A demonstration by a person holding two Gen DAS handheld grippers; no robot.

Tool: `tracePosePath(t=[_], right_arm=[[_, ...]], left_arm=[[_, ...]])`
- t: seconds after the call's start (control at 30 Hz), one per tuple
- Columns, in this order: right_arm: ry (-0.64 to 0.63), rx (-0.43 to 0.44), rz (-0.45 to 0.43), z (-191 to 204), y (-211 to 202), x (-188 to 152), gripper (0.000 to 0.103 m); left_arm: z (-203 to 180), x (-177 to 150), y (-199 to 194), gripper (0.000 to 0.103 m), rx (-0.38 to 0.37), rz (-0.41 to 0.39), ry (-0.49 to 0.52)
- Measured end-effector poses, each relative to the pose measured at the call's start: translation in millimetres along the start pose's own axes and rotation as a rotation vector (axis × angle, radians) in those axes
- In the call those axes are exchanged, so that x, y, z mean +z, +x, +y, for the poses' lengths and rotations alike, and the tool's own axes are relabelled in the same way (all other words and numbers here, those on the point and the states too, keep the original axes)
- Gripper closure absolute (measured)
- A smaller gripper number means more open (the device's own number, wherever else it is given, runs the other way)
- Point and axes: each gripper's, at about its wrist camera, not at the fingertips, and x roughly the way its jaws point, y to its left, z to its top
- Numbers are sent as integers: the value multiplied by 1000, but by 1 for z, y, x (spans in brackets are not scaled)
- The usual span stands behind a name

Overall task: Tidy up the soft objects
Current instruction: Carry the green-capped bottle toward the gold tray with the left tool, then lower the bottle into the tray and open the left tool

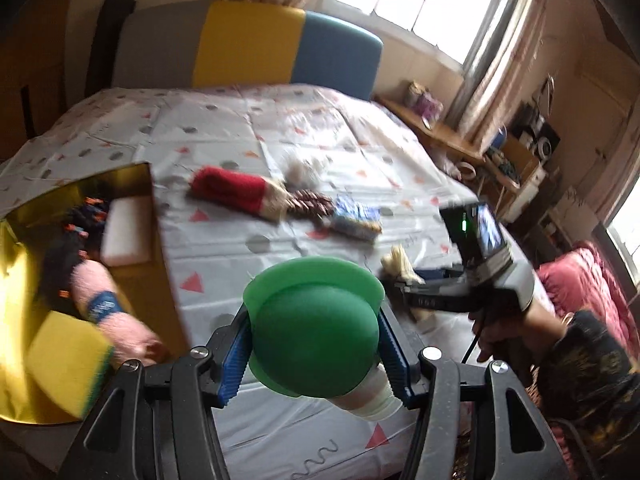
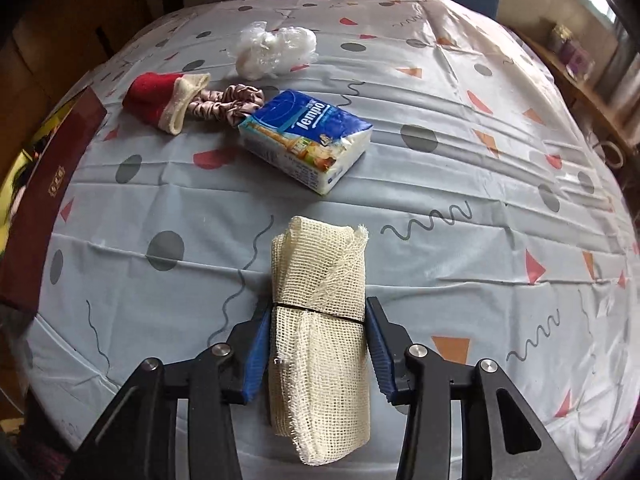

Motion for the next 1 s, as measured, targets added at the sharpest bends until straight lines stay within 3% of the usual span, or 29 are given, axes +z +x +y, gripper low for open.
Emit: tracePosePath(t=[0.17,0.47,0.57,0.73,1.0], right_arm=[[-20,-13,-2,3,-1,-1,59],[-53,-33,-5,13,0,-4,60],[-73,-44,-9,18,-1,-6,61],[-80,-47,-12,22,-1,-7,61],[-83,-50,-14,23,-3,-8,61]], left_arm=[[47,14,-39,45,48,-59,-90],[182,24,-72,45,290,-79,-260],[219,30,-64,45,364,-52,-282],[265,45,-23,44,412,47,-281],[280,65,38,39,477,137,-223]])
